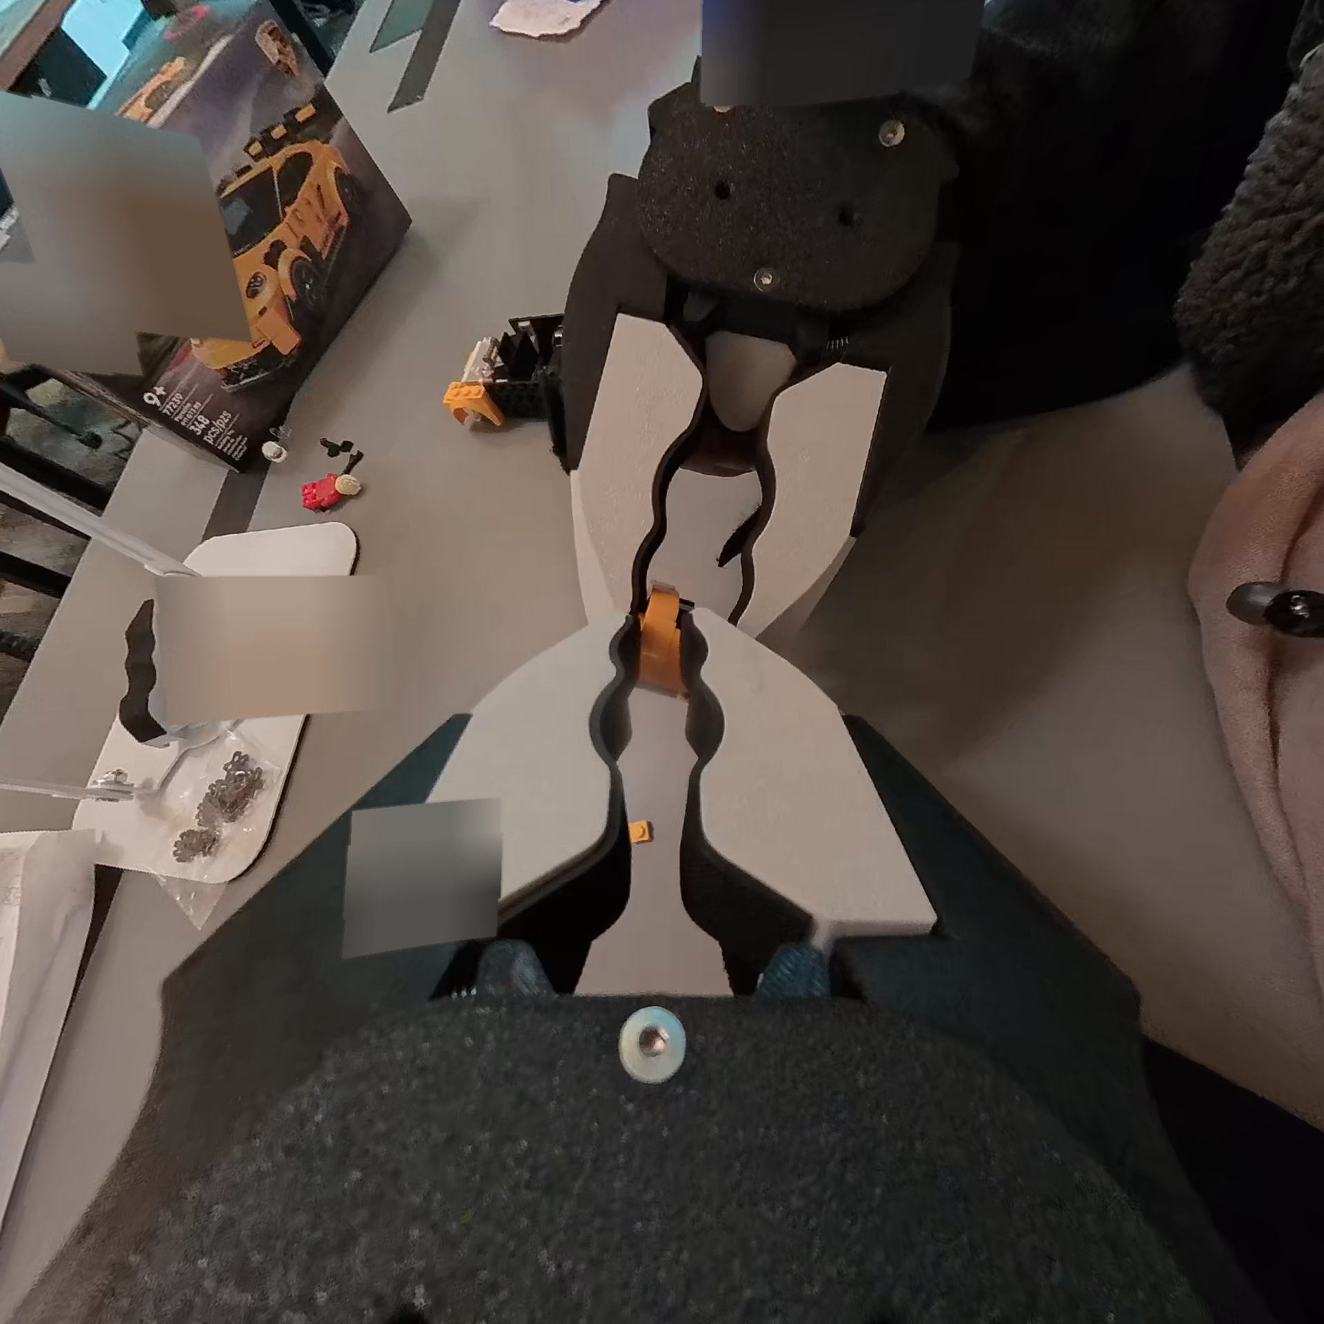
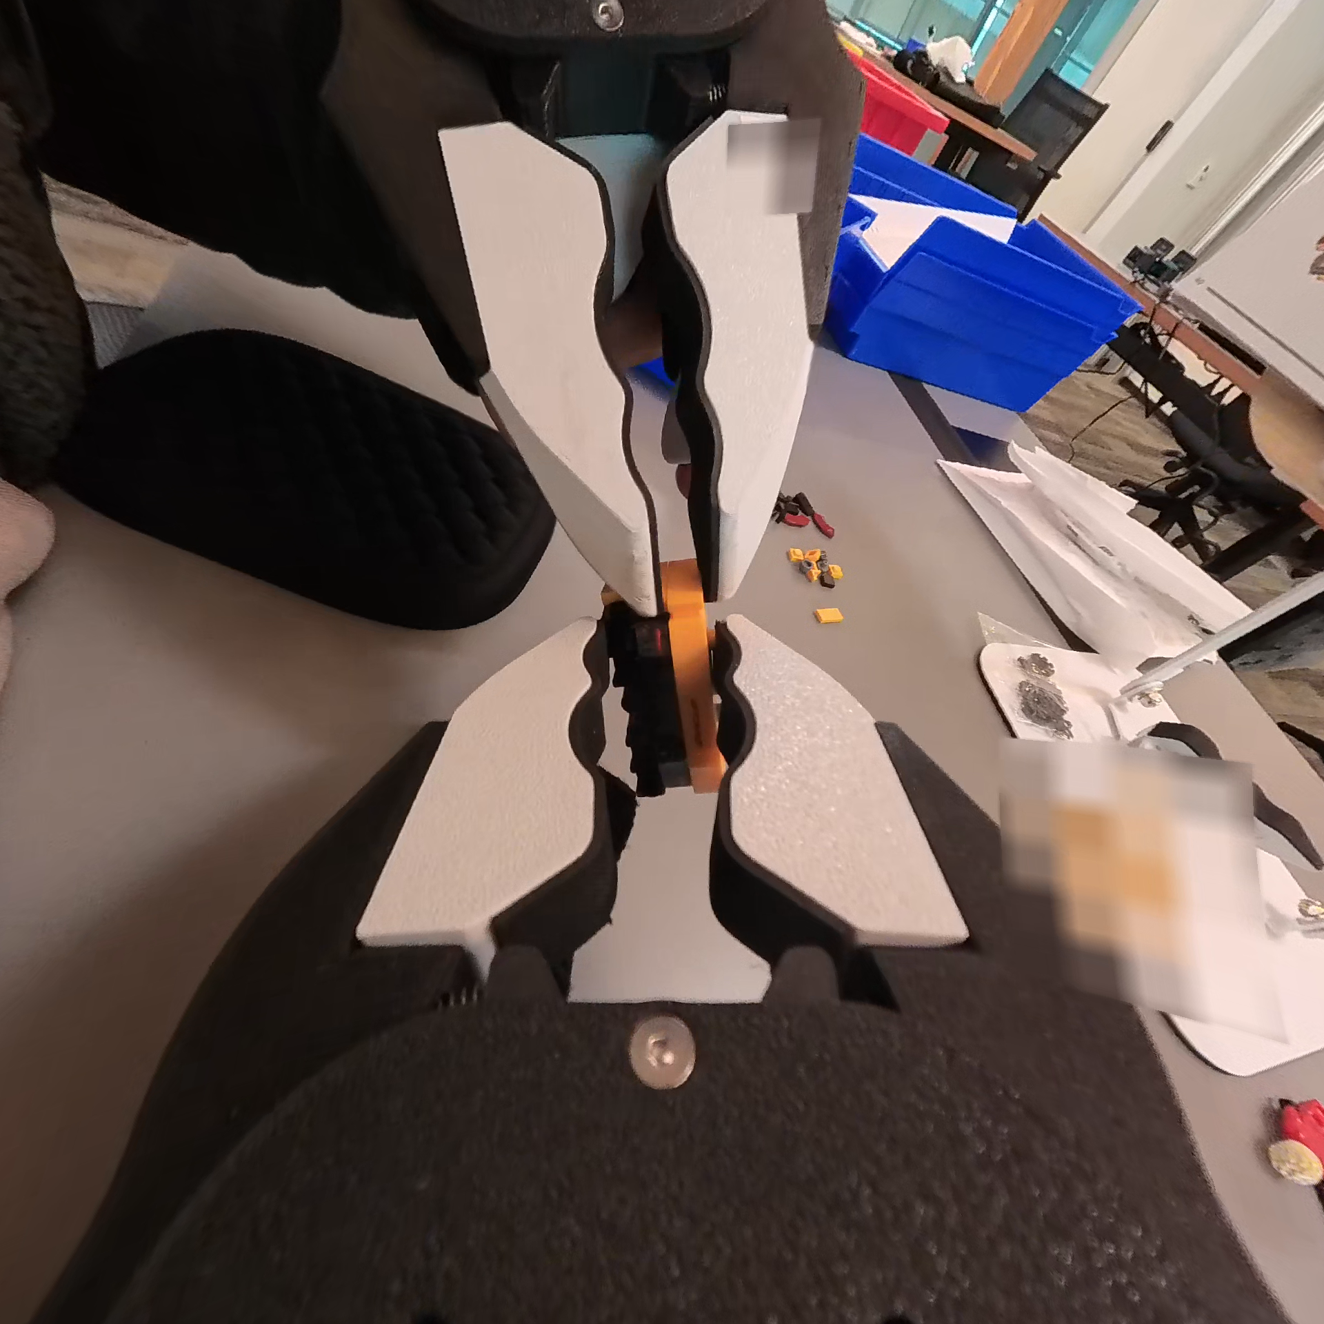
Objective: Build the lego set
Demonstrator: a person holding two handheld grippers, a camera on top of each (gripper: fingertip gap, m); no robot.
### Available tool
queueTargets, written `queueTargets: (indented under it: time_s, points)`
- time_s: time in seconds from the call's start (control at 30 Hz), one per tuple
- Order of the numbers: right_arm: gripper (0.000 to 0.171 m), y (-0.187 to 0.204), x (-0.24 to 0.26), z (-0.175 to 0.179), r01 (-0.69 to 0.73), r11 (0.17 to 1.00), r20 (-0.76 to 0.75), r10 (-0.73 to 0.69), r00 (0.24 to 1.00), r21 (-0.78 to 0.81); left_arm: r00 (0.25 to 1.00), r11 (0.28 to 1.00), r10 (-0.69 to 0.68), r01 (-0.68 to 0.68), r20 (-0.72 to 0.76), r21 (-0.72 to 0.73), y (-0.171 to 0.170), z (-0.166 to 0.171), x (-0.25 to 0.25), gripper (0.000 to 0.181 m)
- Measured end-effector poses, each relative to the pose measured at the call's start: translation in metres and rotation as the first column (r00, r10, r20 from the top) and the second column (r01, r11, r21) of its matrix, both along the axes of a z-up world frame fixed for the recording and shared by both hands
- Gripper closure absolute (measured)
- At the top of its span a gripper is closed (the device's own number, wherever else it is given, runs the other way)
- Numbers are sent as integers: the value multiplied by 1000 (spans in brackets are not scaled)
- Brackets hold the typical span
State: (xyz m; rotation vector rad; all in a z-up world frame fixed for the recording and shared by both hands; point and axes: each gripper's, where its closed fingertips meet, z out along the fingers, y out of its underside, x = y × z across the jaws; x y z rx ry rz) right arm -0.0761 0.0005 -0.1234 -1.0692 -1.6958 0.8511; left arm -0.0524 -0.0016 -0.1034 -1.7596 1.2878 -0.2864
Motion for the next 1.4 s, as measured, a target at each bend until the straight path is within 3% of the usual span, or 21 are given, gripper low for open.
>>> queueTargets:
  time_s: [0.27,0.33,0.4,0.57,0.77,0.87,1.07,1.23,1.4]
  points:
    - [143,-2,-1,3,-26,999,-30,25,999,-32,998,1000,-5,4,57,12,-2,4,2,170]
    - [143,-3,0,7,-44,998,-60,41,997,-50,993,1000,-1,2,120,-4,-3,10,2,153]
    - [143,-5,1,14,-63,996,-107,57,993,-58,969,996,27,-6,247,-87,-3,19,1,152]
    - [143,-8,4,33,-82,996,-216,76,973,-22,766,889,189,132,614,-438,-6,33,-1,128]
    - [143,-16,8,47,-109,994,-290,112,951,29,600,738,315,332,735,-587,-11,28,13,119]
    - [143,-18,8,49,-102,993,-297,117,948,64,563,705,346,371,750,-604,-8,26,15,125]
    - [143,-23,8,53,-100,988,-313,133,941,120,579,702,331,377,745,-604,-10,25,16,111]
    - [143,-34,10,63,-115,981,-346,163,924,157,531,677,291,473,796,-564,-20,32,23,100]
    - [144,-43,12,68,-115,967,-354,192,915,226,502,654,210,565,839,-502,-35,41,29,110]
